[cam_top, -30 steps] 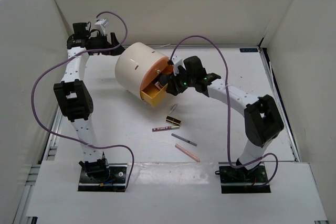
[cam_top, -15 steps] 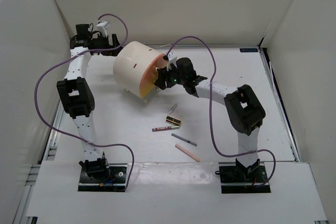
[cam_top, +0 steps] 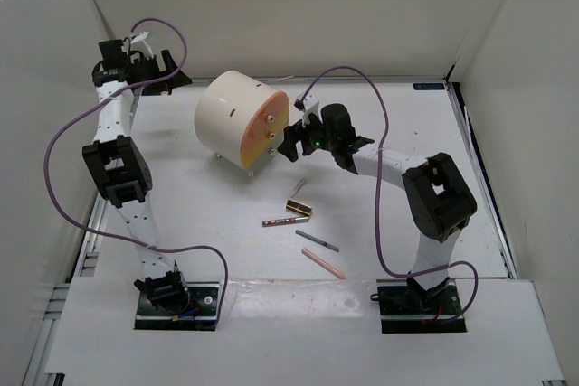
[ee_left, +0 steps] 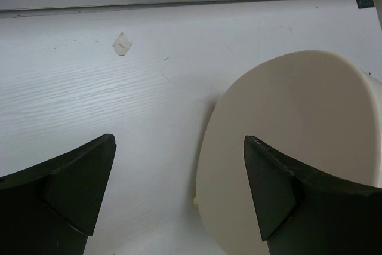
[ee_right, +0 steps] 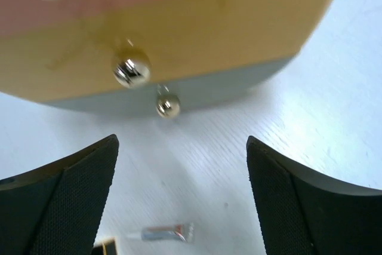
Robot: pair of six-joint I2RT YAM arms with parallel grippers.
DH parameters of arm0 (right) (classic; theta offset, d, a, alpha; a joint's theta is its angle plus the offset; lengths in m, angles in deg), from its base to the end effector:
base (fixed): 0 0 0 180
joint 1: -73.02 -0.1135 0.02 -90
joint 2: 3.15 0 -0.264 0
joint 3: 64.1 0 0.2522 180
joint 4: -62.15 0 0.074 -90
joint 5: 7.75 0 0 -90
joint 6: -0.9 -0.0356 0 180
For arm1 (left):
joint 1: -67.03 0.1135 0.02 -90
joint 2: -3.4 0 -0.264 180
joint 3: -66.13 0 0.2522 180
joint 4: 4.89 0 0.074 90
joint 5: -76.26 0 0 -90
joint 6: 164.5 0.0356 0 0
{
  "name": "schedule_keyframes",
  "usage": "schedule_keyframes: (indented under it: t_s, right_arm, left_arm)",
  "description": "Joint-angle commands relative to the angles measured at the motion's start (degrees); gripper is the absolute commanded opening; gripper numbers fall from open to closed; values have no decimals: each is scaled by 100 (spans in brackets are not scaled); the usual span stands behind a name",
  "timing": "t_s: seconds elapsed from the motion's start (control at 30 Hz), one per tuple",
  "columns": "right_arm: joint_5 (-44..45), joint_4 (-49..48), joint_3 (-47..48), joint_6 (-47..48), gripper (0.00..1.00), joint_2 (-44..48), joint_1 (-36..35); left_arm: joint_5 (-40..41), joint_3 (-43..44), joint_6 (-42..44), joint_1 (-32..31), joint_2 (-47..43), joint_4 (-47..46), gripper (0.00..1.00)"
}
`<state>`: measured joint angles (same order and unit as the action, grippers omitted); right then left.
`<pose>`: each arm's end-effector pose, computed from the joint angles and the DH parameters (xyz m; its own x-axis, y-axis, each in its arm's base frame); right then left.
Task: Organize the makeup
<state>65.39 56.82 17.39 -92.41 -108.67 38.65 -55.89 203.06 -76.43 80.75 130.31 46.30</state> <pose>0.3436 0.2475 0.2305 -0.3085 -0.1440 -0.9403 -0.7505 0.6442 0.1475 0.4938 0.0960 0.3024 -0.6498 -0.1843 -0.7375 0.2932 0.8343 -0.4669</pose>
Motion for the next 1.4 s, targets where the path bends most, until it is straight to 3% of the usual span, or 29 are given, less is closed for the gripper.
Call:
schedule_keyframes:
  t_s: [0.0, 0.2, 0.3, 0.5, 0.8, 1.0, 1.13, 1.37]
  right_arm:
    - [-239, 352, -75, 664, 90, 75, 62]
    - [-458, 257, -163, 823, 95, -30, 62]
    - [-599, 91, -110, 710, 95, -206, 1]
    - [-362, -507, 74, 358, 86, -645, -114]
    - [-397, -1123, 469, -161, 84, -1172, -219]
    - [-265, -1290, 628, -196, 71, -1349, -237]
    - [-370, -1193, 751, -196, 61, -1437, -237]
    - [-282, -1228, 865, -231, 63, -1613, -237]
  left_arm:
    - [-636, 198, -97, 70, -597, -34, 98]
    - [-952, 198, -281, 193, -843, -122, 98]
    - [-1617, 146, -343, 211, -922, -192, 98]
    - [-2358, -83, -264, 149, -1019, -210, 98]
    - [-2008, -470, -18, -211, -1160, -298, 98]
    - [-1059, -391, 615, -774, -1020, 212, 98]
    - [-988, -330, 580, -844, -914, 265, 98]
    - [-865, -250, 563, -852, -826, 300, 98]
